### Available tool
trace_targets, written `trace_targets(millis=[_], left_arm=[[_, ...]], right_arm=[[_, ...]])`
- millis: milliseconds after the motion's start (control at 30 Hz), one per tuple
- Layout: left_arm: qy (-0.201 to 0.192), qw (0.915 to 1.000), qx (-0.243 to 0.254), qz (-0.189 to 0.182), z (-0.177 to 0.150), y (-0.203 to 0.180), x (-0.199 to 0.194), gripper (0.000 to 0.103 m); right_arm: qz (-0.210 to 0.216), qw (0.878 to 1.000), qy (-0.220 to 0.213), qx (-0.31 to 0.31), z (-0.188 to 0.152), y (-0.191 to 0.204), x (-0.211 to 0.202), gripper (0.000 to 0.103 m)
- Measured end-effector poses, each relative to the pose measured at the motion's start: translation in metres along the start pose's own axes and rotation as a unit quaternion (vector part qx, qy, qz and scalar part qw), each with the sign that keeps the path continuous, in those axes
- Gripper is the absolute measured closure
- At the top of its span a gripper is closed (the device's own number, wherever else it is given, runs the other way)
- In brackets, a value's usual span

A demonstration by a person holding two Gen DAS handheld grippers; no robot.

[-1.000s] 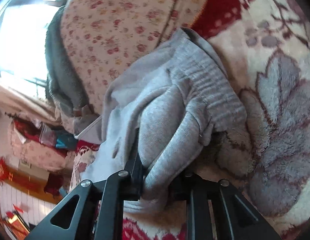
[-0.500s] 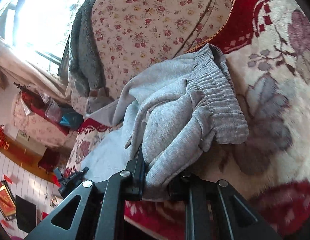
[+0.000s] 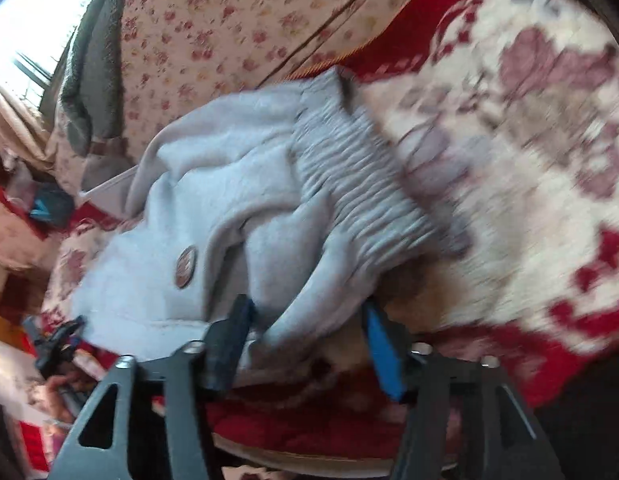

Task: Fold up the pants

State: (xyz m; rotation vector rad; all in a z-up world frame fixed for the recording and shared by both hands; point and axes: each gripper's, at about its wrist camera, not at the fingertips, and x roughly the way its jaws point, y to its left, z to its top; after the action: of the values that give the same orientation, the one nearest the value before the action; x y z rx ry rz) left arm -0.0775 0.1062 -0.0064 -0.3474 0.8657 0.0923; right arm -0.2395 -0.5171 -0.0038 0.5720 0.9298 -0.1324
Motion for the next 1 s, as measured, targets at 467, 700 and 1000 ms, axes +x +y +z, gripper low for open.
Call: trace_targets(millis=[467, 700, 1000], left_arm=[[-0.008, 0.9957, 0.081, -0.044, 0.041, -0.087, -0.003, 0.016], [-0.001, 0.992, 0.112, -0.058, 0.076, -0.128, 0.025, 0.016], [-0.006, 0.995, 0.068, -0.073, 0.151, -0.146, 0.074, 0.015]], right_arm=[[-0.005, 0.976, -0.035, -0.216, 0.075, 0.094, 0.02, 0.021], [-0.002, 0.971, -0.012, -0.24, 0.151, 0.115, 0.078, 0.02], [0.034, 0.98, 0.038, -0.193, 0.254, 0.123, 0.171, 0.02]])
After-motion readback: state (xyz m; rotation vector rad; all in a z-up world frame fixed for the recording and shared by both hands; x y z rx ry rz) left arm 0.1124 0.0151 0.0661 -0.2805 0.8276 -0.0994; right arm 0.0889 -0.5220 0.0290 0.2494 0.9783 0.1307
